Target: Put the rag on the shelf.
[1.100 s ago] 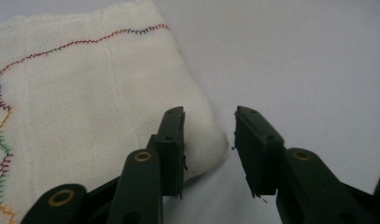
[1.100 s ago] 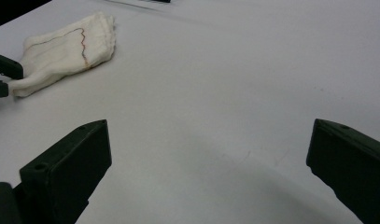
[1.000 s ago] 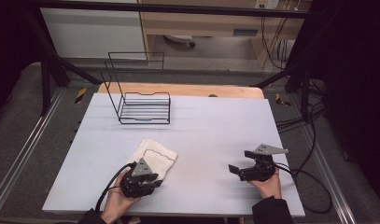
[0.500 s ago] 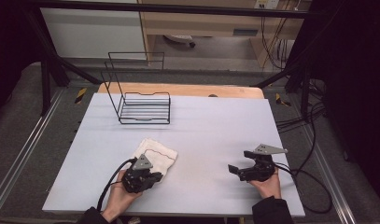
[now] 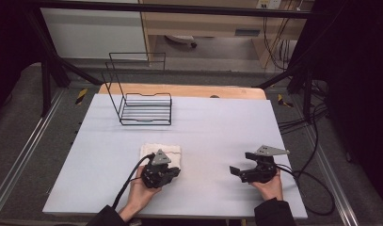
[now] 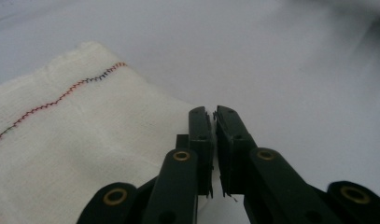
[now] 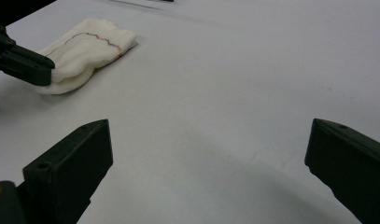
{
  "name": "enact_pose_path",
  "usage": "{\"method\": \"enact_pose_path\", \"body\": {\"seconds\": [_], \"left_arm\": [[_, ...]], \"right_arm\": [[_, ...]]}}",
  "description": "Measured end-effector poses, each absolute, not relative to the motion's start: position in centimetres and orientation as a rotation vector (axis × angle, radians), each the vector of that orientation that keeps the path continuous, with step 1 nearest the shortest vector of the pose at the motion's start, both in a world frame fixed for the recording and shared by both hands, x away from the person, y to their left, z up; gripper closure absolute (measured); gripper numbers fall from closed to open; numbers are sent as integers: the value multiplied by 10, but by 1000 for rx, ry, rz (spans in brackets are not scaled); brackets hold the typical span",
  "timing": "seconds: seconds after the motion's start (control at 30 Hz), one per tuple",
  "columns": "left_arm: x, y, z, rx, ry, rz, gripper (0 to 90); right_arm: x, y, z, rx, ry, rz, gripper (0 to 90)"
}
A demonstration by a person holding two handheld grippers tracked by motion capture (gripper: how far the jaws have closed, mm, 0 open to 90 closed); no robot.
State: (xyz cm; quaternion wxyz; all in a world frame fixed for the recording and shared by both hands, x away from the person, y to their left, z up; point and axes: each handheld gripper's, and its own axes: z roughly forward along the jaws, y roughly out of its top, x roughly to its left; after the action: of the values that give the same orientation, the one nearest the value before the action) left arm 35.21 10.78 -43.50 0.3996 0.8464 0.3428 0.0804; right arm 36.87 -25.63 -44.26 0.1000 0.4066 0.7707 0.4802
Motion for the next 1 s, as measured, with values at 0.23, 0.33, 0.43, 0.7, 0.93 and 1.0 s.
{"method": "enact_pose_path", "body": {"seconds": [0.23, 0.33, 0.43, 0.7, 0.93, 1.0], "left_arm": [[349, 130, -420, 2123, 852, 222, 636], [348, 155, -409, 2106, 849, 302, 510], [350, 181, -404, 2096, 876, 343, 367], [356, 243, -417, 2057, 1021, 340, 194], [356, 271, -426, 2034, 1060, 367, 100], [356, 274, -427, 2031, 1062, 375, 86]], "right_arm": [[368, -250, -441, 1185, 2293, 1404, 17], [366, -245, -439, 1191, 2286, 1413, 27], [363, -236, -436, 1187, 2290, 1416, 36], [359, -195, -430, 1216, 2289, 1397, 88], [357, -154, -431, 1174, 2339, 1358, 156], [356, -138, -433, 1153, 2374, 1355, 202]]}}
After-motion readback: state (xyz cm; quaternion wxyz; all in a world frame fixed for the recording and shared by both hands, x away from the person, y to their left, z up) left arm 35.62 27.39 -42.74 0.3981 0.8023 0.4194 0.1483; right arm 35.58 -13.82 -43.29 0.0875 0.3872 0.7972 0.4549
